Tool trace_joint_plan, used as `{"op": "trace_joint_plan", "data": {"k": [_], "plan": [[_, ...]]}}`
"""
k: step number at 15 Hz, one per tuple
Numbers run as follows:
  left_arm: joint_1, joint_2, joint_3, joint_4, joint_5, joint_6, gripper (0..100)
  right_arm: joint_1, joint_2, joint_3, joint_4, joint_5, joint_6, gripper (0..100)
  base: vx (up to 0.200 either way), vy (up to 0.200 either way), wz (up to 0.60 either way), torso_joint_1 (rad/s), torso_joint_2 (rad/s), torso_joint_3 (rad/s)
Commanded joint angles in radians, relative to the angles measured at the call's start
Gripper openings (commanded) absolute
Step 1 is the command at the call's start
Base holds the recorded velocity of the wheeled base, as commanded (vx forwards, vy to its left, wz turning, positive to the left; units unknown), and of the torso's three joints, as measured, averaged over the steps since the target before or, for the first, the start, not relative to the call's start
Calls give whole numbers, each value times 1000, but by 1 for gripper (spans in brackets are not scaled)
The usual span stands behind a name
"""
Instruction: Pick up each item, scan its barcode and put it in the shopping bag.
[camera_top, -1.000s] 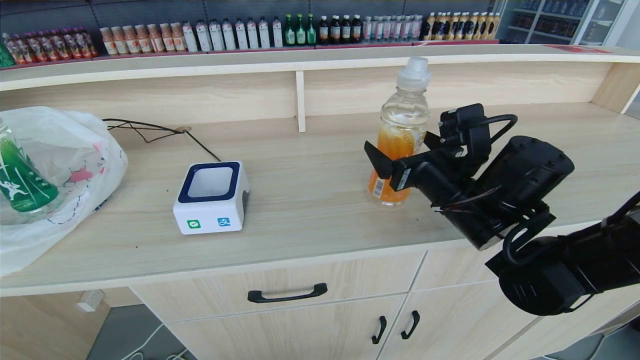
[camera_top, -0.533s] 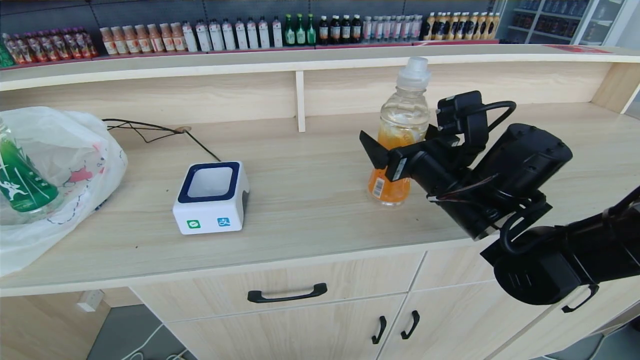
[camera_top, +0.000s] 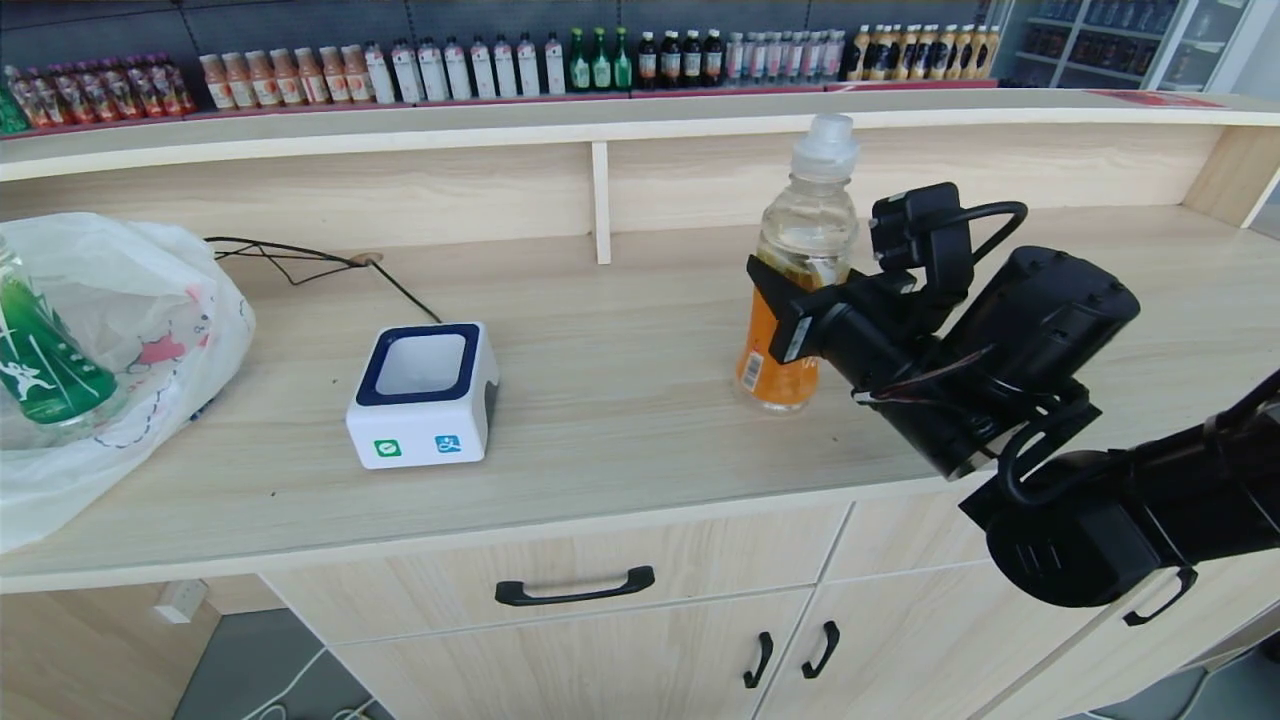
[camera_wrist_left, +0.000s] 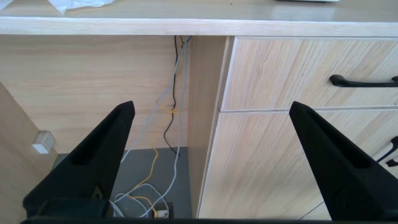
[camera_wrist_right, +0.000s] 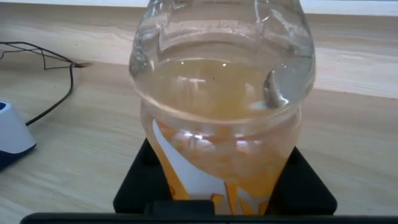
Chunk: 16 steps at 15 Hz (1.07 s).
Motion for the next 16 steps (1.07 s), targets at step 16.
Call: {"op": "trace_joint_plan", "data": {"k": [16], "plan": [[0, 0, 0, 0, 0, 2, 100, 4, -163, -6, 57, -3, -3, 0, 0, 0, 0, 0, 0, 0]]}}
